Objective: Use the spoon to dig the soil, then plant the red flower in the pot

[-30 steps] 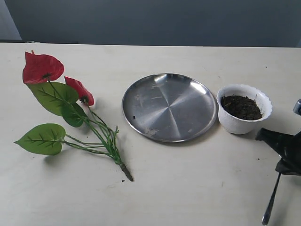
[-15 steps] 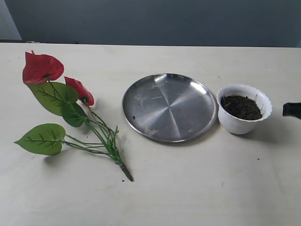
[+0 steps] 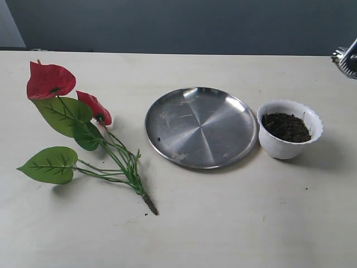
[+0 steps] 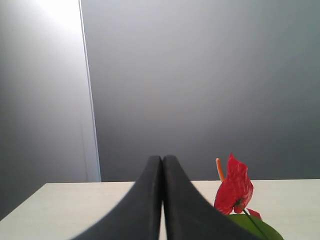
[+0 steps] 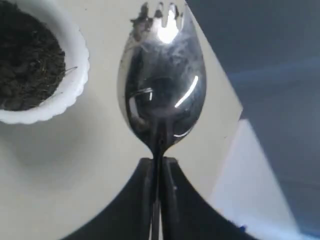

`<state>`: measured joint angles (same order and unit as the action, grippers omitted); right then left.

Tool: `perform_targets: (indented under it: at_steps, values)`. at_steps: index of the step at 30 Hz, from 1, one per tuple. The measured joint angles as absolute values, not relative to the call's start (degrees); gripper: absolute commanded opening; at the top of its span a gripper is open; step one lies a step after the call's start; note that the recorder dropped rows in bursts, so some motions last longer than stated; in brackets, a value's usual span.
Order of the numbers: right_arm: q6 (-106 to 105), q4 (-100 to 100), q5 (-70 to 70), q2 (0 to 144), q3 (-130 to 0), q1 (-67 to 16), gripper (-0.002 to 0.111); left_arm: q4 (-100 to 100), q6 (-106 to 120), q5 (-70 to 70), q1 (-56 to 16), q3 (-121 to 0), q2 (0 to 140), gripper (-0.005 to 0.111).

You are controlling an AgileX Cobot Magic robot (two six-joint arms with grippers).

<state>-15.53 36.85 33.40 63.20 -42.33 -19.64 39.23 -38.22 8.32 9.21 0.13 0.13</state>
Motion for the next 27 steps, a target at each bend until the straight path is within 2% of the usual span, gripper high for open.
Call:
perform_targets:
  at_steps: [11,20,27]
  values:
    - [-17.8,72.4,37.7,70.5,-34.8,-35.6,-0.001,39.2,-38.2,8.3,9.2,0.1,0.1,0.000]
    - [-9.2,86.5,44.2,86.8,-34.1,-42.1,-0.001,39.2,-38.2,8.3,9.2,0.1,0.1,0.000]
    - [-2.9,88.8,48.8,92.4,-37.5,-42.9,-0.001,39.2,-38.2,8.3,9.2,0.1,0.1,0.000]
